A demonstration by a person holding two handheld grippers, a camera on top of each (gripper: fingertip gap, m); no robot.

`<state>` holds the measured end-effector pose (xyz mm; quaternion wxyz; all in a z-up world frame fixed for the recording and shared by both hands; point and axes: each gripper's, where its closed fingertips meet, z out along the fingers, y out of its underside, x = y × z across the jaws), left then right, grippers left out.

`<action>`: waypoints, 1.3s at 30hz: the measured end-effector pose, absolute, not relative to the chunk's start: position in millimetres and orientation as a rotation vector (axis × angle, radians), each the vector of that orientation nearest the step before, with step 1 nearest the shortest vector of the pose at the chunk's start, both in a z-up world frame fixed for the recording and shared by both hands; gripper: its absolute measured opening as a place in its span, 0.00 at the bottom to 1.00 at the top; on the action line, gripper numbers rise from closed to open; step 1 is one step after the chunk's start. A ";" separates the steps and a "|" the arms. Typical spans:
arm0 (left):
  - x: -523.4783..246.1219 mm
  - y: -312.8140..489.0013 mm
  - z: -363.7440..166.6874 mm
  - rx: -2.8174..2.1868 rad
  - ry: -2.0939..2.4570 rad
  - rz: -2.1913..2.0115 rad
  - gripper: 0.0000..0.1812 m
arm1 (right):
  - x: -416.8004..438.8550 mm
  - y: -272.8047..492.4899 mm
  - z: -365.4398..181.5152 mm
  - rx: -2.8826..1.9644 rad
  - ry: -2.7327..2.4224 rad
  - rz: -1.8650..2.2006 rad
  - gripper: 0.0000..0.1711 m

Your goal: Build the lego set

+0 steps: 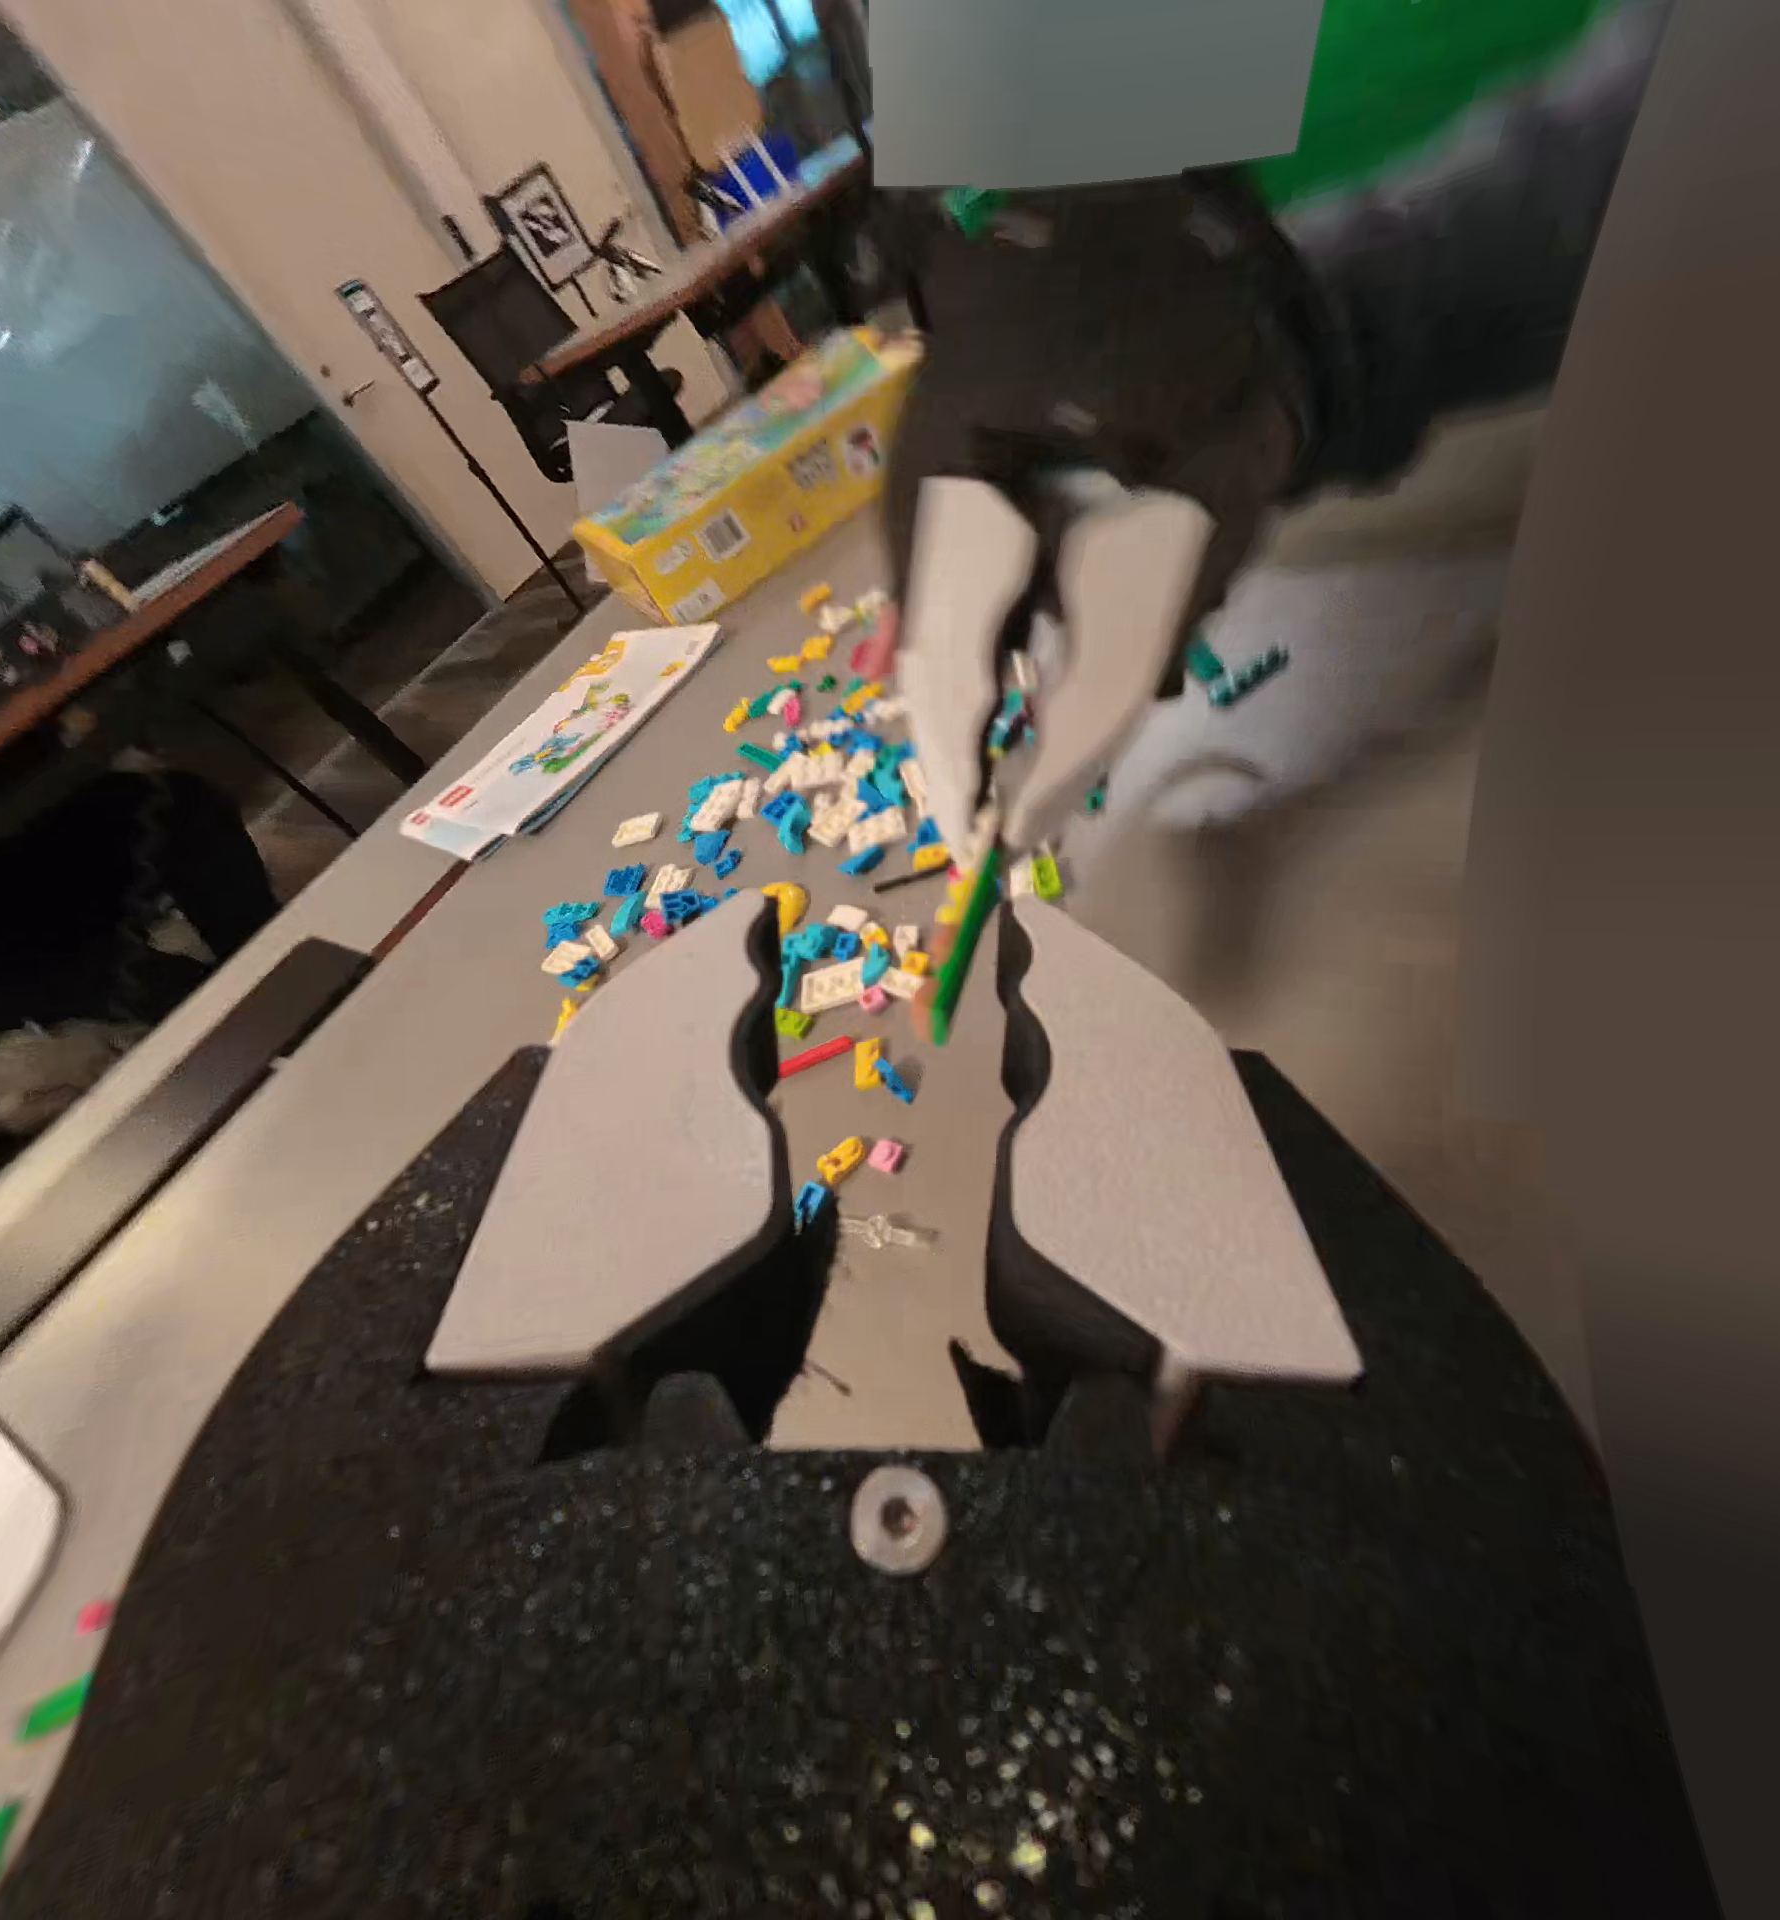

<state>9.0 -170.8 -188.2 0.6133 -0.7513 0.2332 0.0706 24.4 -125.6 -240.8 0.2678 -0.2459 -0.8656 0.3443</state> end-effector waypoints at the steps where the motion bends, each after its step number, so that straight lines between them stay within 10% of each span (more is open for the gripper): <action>1: 4.0 -176.1 -178.7 -1.709 0.470 0.120 0.21 | 25.0 -126.5 -241.2 -0.488 -2.275 0.760 0.03; 10: -63.0 -204.6 -136.3 -1.677 0.082 0.360 0.09 | 27.6 -139.2 -267.1 0.370 -2.001 -0.112 0.04; 13: -82.7 -213.2 -118.1 -1.618 -0.078 0.326 0.11 | 33.4 -131.7 -271.9 0.361 -2.059 -0.158 0.21; 22: -101.5 -261.5 -95.1 -1.587 -0.177 0.314 0.11 | 32.6 -95.8 -210.4 -0.239 -2.000 0.437 0.21; 39: -232.0 -309.7 -39.4 -1.728 -0.117 0.590 0.10 | -331.0 -62.9 -111.5 -1.050 -1.304 1.338 0.19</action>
